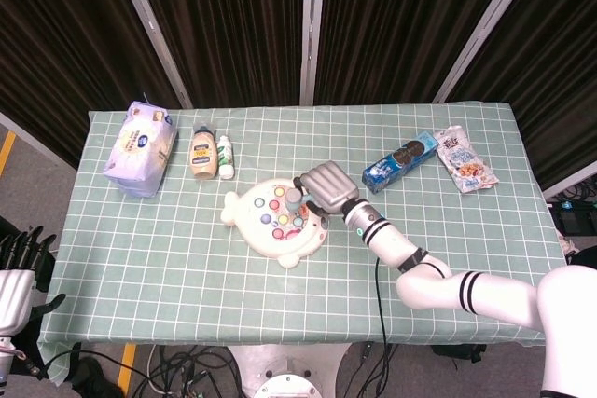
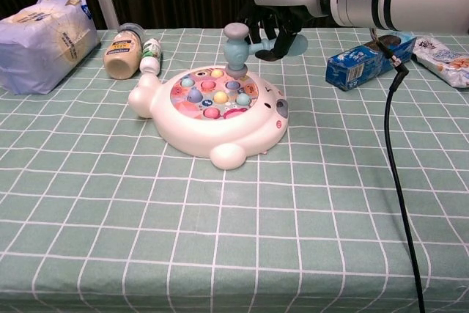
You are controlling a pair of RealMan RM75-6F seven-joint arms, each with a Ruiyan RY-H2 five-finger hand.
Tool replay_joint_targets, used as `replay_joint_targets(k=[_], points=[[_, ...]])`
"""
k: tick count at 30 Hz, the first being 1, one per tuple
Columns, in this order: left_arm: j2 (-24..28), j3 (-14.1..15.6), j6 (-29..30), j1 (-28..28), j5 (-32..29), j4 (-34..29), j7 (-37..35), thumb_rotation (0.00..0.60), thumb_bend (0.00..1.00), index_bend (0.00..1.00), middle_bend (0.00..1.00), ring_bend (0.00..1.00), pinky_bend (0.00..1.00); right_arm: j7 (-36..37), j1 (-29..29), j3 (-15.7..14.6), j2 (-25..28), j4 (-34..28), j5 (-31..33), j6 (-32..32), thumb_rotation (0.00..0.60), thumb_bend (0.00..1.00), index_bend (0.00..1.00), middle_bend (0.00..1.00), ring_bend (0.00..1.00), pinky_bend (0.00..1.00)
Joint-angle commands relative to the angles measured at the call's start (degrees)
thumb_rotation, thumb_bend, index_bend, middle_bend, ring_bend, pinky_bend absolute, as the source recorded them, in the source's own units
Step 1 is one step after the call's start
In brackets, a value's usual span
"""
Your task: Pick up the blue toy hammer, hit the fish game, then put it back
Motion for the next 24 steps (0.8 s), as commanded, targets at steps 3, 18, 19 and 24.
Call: replay_joint_targets(k=[3, 18, 19, 24], points=[[0.03, 0.01, -0.09, 0.01, -0.16, -0.15, 0.12, 0.6, 0.03, 0.12, 0.02, 0.0, 0.0, -1.49, 1.65, -0.83, -2.77, 4.17, 1.99, -1.28, 0.6, 0.74, 0.74, 0.66, 0.56, 0.76], [0.01, 0.37, 0.68, 0.7, 0.01, -0.13, -0.43, 0.6, 0.03, 0.12, 0.02, 0.0, 0.0, 1.03, -1.4, -0.89, 0.51, 0.04, -0.71, 3.75, 0.6, 0.74, 0.74, 0.66, 0.56, 0.76], [0.02, 0.42, 0.8, 0.76, 0.1, -0.16, -0.41, 0.6, 0.03, 0.12, 0.02, 0.0, 0.0, 1.54, -2.2, -1.16, 1.25, -0.63, -1.21, 4.35, 0.6, 0.74, 0.74, 0.66, 0.56, 0.76], [-0.11, 0.43, 1.18, 0.92, 0.3, -0.23, -0.27, 0.6, 0.03, 0.12, 0.02, 0.0, 0.0, 7.19, -7.59, -3.65, 3.47, -1.14, -4.64, 6.21, 0.6, 0.74, 0.74, 0.66, 0.56, 0.76]])
